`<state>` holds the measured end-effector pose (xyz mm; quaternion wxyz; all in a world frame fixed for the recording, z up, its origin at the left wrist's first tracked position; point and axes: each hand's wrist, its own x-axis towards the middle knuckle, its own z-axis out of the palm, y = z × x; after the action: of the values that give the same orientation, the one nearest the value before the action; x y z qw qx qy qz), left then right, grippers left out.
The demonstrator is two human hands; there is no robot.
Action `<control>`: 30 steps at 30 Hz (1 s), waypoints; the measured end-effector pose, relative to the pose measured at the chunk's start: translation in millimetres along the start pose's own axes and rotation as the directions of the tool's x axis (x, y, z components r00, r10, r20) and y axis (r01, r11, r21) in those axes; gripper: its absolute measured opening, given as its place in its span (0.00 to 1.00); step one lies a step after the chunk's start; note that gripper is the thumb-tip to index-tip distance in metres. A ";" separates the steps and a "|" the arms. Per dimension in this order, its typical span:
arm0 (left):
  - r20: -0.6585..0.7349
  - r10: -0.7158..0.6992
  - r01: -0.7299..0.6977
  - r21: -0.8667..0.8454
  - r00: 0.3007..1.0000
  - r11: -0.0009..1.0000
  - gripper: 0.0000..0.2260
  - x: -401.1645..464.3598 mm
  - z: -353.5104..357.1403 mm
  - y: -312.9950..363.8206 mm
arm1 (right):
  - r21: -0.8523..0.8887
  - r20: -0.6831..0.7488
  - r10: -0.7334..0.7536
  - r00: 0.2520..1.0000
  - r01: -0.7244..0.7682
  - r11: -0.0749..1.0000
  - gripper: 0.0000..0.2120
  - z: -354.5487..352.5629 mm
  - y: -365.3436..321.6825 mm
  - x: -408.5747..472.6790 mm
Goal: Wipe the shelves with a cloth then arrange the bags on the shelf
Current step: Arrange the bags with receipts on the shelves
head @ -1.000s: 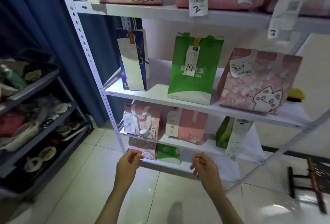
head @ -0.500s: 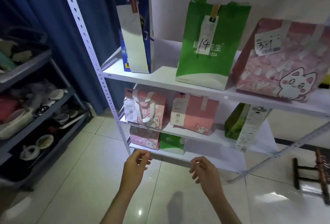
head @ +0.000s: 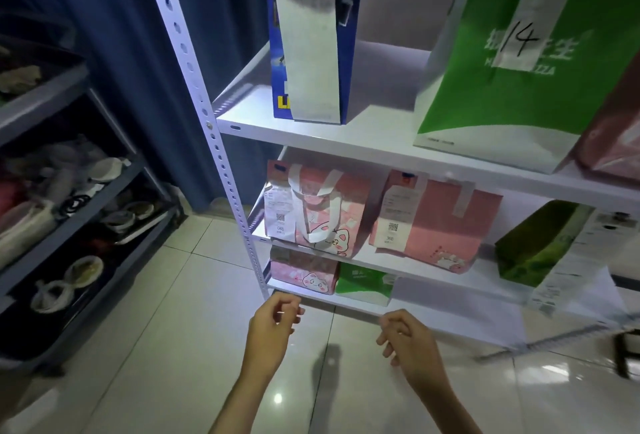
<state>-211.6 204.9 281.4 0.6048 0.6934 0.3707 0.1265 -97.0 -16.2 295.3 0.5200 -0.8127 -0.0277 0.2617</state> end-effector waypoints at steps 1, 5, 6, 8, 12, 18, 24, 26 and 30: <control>-0.001 -0.003 0.003 -0.006 1.000 1.000 0.06 6.5 0.0 -2.2 | 0.006 0.003 -0.004 1.000 0.004 1.000 0.08 4.1 0.4 5.8; 0.009 -0.008 0.008 -0.014 1.000 1.000 0.06 26.7 4.0 -7.1 | -0.025 0.007 -0.018 1.000 0.018 1.000 0.08 14.8 5.6 29.1; 0.014 -0.004 0.004 -0.015 1.000 1.000 0.06 31.3 5.8 -8.6 | -0.033 0.006 -0.024 1.000 0.024 0.999 0.08 16.1 7.4 35.8; 0.024 -0.002 0.003 -0.014 1.000 1.000 0.05 40.8 11.5 -12.5 | -0.031 0.003 -0.029 1.000 0.029 0.999 0.08 16.2 12.5 48.5; 0.024 0.008 -0.007 -0.025 1.000 1.000 0.05 54.8 31.0 -19.5 | 0.012 -0.030 -0.035 0.999 0.035 0.999 0.07 5.8 26.4 67.5; 0.068 0.043 -0.041 -0.020 0.997 0.999 0.05 57.8 79.7 -18.8 | 0.025 -0.095 -0.080 0.992 0.083 0.996 0.06 -25.3 41.4 79.1; 0.152 0.057 -0.057 -0.003 0.987 0.998 0.06 50.0 136.1 -11.1 | 0.088 -0.136 -0.061 0.989 0.073 0.993 0.05 -71.8 55.2 78.7; 0.187 0.074 -0.078 0.014 0.980 0.997 0.07 46.0 154.5 -9.5 | 0.098 -0.152 -0.050 0.987 0.065 0.993 0.05 -89.0 61.6 78.5; 0.226 0.104 -0.114 0.030 0.969 0.993 0.07 38.6 189.3 -5.0 | 0.116 -0.191 -0.019 0.981 0.041 0.992 0.05 -122.4 77.0 78.8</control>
<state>-68.6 89.6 221.5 0.6199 0.7353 0.2642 0.0728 9.0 -128.1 237.4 0.5716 -0.8009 0.0254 0.1765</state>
